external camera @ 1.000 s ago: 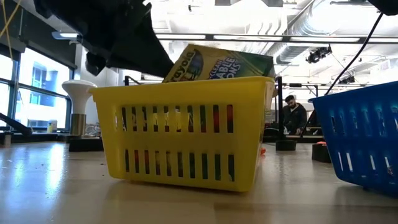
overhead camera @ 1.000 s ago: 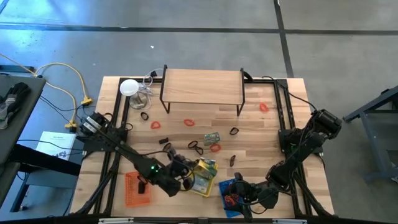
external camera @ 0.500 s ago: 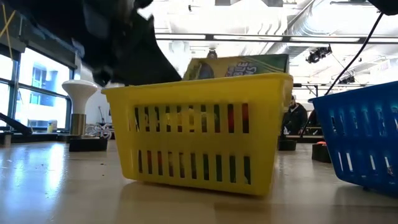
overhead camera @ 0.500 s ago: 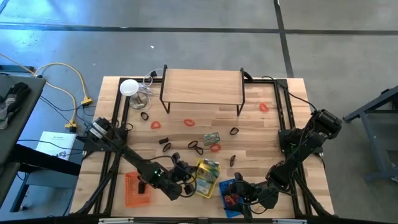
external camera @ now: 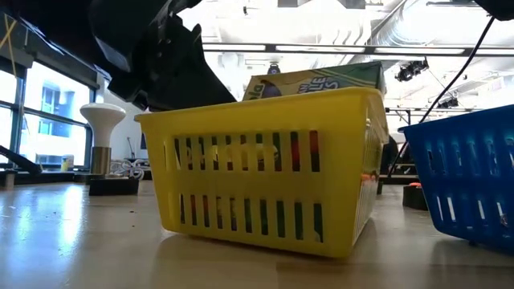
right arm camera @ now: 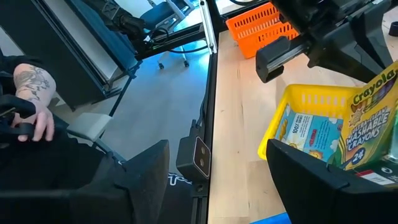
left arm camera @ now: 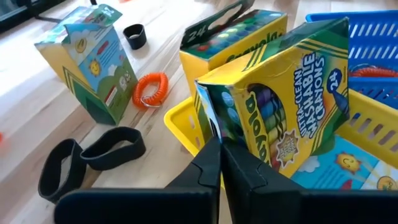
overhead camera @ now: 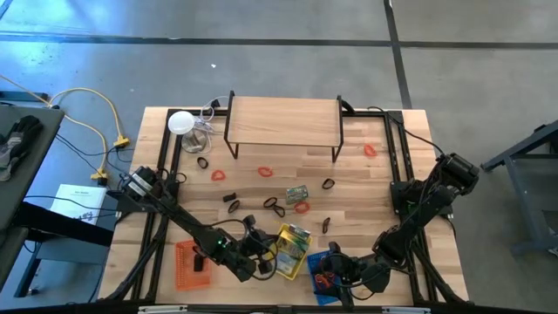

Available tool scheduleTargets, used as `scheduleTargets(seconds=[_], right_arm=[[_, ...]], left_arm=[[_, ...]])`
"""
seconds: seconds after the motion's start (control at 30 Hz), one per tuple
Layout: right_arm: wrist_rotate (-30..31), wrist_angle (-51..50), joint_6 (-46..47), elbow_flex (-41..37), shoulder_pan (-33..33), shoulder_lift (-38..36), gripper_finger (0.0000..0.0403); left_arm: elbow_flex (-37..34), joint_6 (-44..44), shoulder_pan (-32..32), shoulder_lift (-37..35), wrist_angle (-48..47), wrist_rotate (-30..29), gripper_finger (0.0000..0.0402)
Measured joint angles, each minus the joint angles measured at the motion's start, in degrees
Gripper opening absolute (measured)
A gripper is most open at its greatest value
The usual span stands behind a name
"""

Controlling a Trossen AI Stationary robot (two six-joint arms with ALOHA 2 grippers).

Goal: Pick & Place Office Desk Supplies
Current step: Put the left yellow crayon box into the yellow box

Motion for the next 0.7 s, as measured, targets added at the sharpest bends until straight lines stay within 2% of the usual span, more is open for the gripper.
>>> scheduleTargets(seconds=[0.17, 0.37, 0.53, 0.7], right_arm=[[0.01, 0.0, 0.01, 0.0, 0.0, 0.0, 0.0256], [0.0, 0.02, 0.01, 0.0, 0.0, 0.0, 0.0256], [0.0, 0.04, 0.02, 0.0, 0.0, 0.0, 0.0256], [0.0, 0.06, 0.02, 0.0, 0.0, 0.0, 0.0256]], left_arm=[[0.0, 1.96, 0.0, 0.0, 0.06, 0.0, 0.0026], [0.0, 6.75, 0.0, 0.0, 1.79, -0.27, 0.0085], [0.0, 9.5, -0.01, -0.01, 2.09, -4.13, 0.0131], [0.0, 13.25, -0.39, -0.05, 3.5, -6.2, 0.0152]])
